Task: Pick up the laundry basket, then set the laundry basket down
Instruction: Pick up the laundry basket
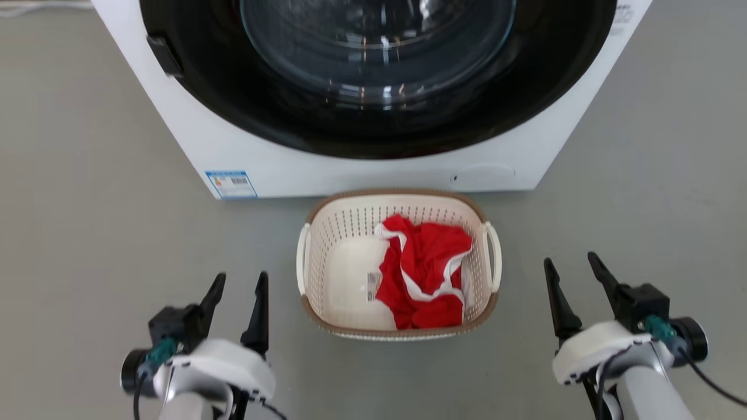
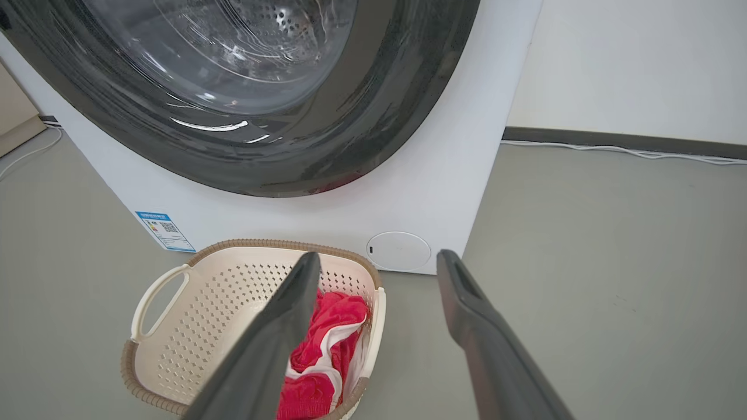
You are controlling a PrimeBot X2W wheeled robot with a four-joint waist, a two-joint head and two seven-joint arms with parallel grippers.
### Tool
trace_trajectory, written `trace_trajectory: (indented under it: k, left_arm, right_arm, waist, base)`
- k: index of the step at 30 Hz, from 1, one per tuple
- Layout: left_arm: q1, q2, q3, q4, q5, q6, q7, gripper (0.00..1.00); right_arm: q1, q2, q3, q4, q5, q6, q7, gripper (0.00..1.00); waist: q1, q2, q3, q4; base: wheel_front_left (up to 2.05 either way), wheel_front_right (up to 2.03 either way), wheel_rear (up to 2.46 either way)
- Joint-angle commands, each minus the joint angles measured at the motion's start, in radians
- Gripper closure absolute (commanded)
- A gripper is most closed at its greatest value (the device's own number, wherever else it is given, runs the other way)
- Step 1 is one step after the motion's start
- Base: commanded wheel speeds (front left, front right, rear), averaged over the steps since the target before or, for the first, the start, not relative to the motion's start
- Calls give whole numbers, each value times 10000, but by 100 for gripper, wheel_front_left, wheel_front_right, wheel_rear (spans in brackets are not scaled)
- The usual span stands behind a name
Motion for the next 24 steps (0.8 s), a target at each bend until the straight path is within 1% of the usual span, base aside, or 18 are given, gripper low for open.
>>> trace_trajectory:
  k: [1,4,5,8,12,17,24]
  left_arm:
    - [-724,106,148,86,-76,50,-93,0]
    - [-1310,106,-68,568,-141,45,-93,0]
    - [-1310,106,-68,568,-141,45,-93,0]
    - [-1934,106,-280,1143,-251,62,-93,0]
    - [-2827,106,-554,1938,-394,208,-93,0]
    - [-3943,106,-1016,2863,-853,451,-93,0]
    - [-5138,106,-1658,4037,-1395,795,-93,0]
  right_arm:
    - [-569,-13,163,227,90,62,-136,0]
    - [-1130,-13,25,842,25,62,-136,0]
    - [-1130,-13,25,842,25,62,-136,0]
    - [-1689,-13,-12,1322,-40,62,-136,0]
    - [-2410,-13,-104,1806,-174,62,-136,0]
    - [-3255,-13,-326,2400,-445,62,-136,0]
    - [-4187,-13,-493,3240,-743,62,-136,0]
  waist:
    - [0,0,617,-24]
    - [0,0,1140,-9]
    - [0,0,1140,-9]
    - [0,0,1661,21]
    - [0,0,2397,60]
    - [0,0,3271,162]
    - [0,0,4059,220]
  base:
    - [0,0,0]
    - [0,0,0]
    - [0,0,0]
    - [0,0,0]
    - [0,0,0]
    - [0,0,0]
    - [0,0,0]
